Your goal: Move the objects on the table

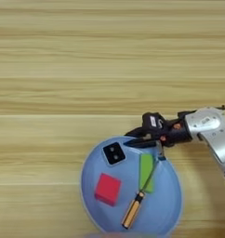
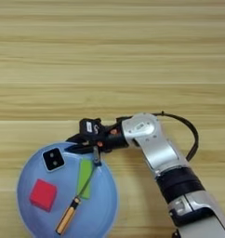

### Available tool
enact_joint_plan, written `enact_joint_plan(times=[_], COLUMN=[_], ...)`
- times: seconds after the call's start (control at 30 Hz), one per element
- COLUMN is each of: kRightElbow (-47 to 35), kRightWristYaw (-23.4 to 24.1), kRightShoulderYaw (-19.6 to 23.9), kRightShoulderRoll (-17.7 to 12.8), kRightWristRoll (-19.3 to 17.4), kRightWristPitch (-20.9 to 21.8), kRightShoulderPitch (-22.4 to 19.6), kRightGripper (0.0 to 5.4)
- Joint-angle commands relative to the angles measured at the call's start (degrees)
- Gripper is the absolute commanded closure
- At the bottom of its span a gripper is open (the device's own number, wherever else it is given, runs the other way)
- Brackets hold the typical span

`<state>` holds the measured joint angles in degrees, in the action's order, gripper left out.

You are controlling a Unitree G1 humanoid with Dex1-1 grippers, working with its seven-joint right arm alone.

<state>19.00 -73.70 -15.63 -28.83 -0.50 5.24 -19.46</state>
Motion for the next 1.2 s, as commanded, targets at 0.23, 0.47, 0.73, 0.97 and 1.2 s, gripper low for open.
enact_joint_plan(times=[0.23,0.47,0.73,0.97,1.2], kRightElbow=[1.9,4.9,8.3,11.3,15.2], kRightWristYaw=[6.9,10.5,14.3,17.3,20.8], kRightShoulderYaw=[2.9,4.1,6.0,7.4,8.5], kRightShoulderRoll=[1.3,2.9,4.8,5.7,6.4], kRightWristRoll=[-0.1,0.1,-0.1,0.2,0.5], kRightWristPitch=[-3.1,-5.8,-8.0,-8.8,-9.1], kRightShoulderPitch=[-6.8,-9.5,-12.5,-14.6,-17.1], kRightGripper=[4.90,4.93,5.00,5.01,5.03])
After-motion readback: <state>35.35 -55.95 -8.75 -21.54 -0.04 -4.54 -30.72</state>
